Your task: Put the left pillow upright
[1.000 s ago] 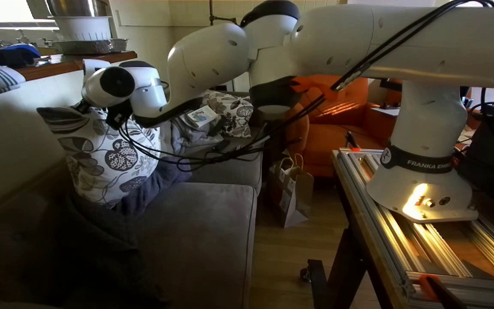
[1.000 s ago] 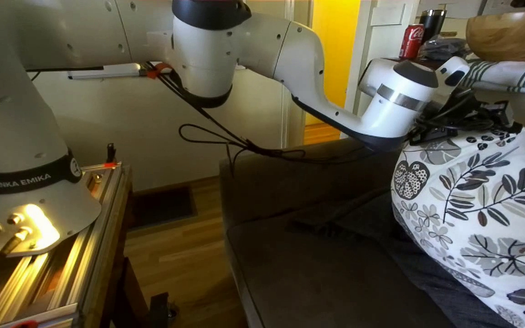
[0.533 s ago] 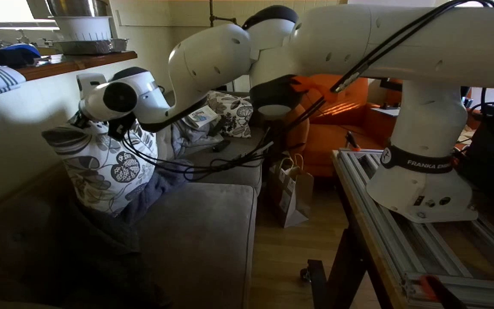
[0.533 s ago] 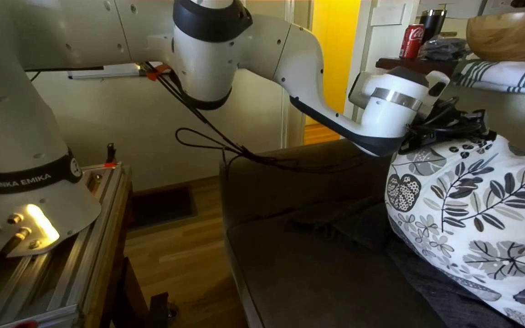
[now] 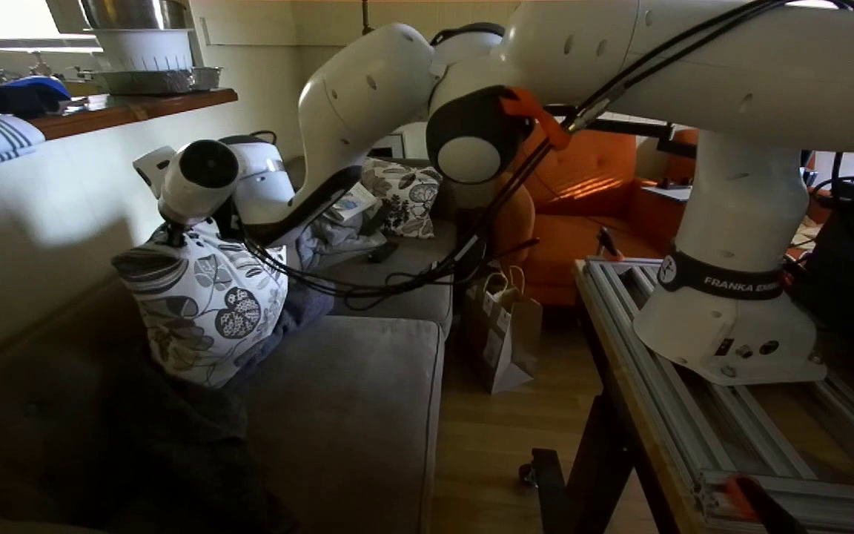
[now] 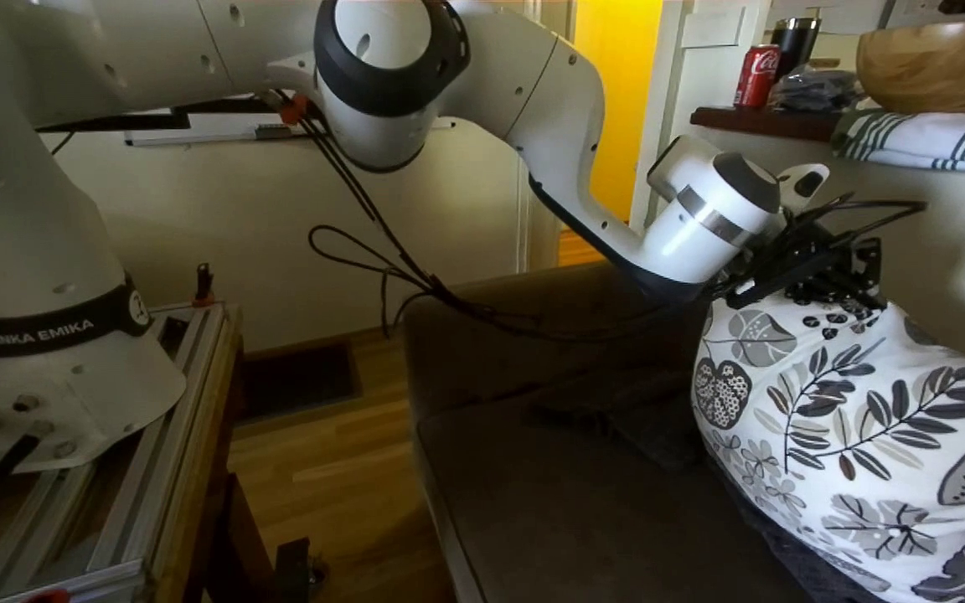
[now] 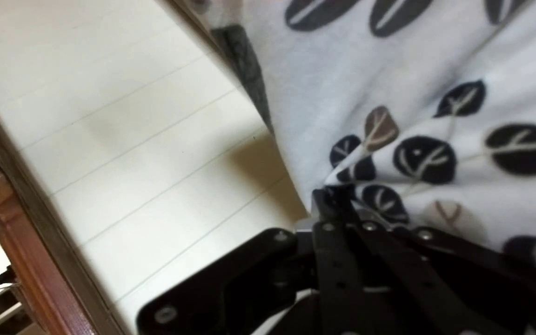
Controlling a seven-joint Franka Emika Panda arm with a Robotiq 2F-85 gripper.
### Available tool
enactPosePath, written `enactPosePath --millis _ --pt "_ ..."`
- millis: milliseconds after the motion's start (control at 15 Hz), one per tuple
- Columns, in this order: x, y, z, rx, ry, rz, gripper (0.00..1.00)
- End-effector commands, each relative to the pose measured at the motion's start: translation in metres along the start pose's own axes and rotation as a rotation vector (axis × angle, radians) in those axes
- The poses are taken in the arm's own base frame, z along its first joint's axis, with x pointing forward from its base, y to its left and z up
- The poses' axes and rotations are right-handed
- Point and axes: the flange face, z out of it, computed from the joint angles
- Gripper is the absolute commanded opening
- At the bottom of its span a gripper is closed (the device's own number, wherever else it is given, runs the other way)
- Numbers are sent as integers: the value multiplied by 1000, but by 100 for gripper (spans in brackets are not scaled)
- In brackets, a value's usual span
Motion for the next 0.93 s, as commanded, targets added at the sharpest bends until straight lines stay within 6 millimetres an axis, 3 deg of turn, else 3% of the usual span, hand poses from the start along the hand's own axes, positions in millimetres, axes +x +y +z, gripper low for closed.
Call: enactPosePath --millis 0,133,200,533,867 --pt "1 42 -7 36 -90 -153 2" --pt "7 75 -3 25 -149 -133 2" --pt "9 80 -6 30 -171 -126 2" --pt "3 94 -28 67 -352 -215 2" --pt "-15 100 -58 147 -540 -324 2"
